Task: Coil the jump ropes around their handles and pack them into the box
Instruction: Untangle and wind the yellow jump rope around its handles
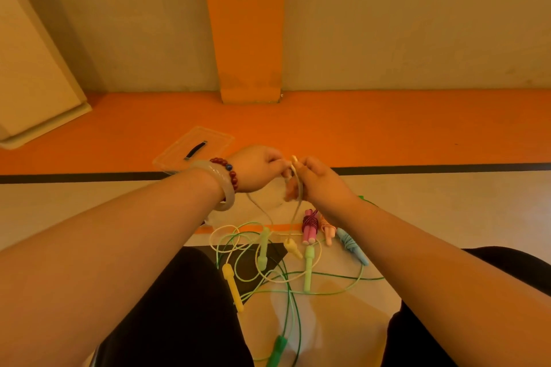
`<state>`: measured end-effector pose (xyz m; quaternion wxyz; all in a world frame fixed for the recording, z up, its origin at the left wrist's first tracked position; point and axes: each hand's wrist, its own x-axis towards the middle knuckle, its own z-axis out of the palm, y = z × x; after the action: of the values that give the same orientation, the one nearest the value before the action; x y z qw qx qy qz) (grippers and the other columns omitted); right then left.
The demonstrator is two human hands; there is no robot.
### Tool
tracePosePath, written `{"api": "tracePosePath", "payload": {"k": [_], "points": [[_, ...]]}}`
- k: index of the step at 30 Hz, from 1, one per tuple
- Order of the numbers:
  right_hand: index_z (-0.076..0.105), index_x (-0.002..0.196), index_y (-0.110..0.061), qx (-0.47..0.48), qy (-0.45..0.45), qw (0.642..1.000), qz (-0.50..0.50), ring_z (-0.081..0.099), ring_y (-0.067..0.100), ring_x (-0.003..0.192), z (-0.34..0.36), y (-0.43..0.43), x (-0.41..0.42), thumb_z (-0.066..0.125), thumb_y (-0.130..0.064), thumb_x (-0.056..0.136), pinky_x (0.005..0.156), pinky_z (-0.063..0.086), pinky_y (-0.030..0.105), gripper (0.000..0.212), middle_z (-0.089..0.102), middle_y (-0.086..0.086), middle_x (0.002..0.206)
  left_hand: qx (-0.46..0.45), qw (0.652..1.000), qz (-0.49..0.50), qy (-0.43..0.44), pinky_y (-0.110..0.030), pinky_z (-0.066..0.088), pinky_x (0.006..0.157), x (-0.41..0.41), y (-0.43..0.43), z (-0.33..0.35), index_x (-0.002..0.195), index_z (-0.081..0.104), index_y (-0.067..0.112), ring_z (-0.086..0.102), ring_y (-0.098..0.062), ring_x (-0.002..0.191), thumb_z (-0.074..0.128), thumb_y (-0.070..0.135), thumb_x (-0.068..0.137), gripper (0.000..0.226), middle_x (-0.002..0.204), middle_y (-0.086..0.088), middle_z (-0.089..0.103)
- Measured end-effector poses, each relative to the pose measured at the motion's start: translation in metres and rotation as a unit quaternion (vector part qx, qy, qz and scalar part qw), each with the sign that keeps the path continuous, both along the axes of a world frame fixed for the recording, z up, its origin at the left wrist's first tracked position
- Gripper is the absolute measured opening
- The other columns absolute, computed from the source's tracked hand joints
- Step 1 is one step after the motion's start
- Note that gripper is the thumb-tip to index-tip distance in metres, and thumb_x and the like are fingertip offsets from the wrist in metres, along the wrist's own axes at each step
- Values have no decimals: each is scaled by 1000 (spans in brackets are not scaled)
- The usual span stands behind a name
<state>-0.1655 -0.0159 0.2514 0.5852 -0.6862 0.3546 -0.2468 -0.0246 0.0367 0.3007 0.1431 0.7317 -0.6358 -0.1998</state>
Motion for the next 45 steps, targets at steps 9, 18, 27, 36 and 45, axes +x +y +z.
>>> {"api": "tracePosePath", "payload": {"k": [9, 18, 27, 36, 45], "points": [[60, 91, -13, 90, -198, 967, -129, 38, 6, 41, 21, -28, -17, 39, -25, 104, 52, 35, 26, 28, 38, -9, 49, 118, 989, 26, 85, -38, 46, 98, 42, 25, -42, 84, 60, 25, 60, -7, 87, 43, 37, 100, 27, 87, 8, 67], [63, 91, -7, 140, 11, 990, 20, 26, 9, 47, 11, -19, -14, 44, -51, 96, 51, 26, 26, 48, 33, -7, 52, 5, 996, 45, 72, -16, 30, 40, 24, 10, 1, 92, 67, 33, 34, -8, 45, 43, 45, 98, 27, 57, 5, 43], [54, 83, -11, 331, -419, 845, -36, 69, 23, 102, 40, -25, -20, 36, -31, 102, 87, 57, 37, 33, 71, 12, 110, 143, 989, -19, 41, -14, 44, 65, 11, 7, -9, 107, 61, 22, 53, -4, 71, 42, 25, 102, 19, 79, 11, 59], [54, 126, -21, -168, 152, 974, -2, 54, 4, 83, 20, -18, -19, 33, -47, 101, 69, 39, 26, 43, 63, -2, 122, 142, 986, -14, 83, -26, 41, 59, 0, 21, -37, 98, 61, 25, 46, -15, 64, 35, 33, 103, 27, 75, 2, 48], [60, 100, -6, 99, -2, 991, 93, 23, 9, 48, 17, -6, 0, 48, -35, 99, 47, 22, 24, 32, 29, -8, 53, -38, 990, 51, 127, -8, 33, 40, 12, 12, -3, 74, 60, 15, 44, 3, 42, 51, 34, 98, 33, 63, -2, 52]]}}
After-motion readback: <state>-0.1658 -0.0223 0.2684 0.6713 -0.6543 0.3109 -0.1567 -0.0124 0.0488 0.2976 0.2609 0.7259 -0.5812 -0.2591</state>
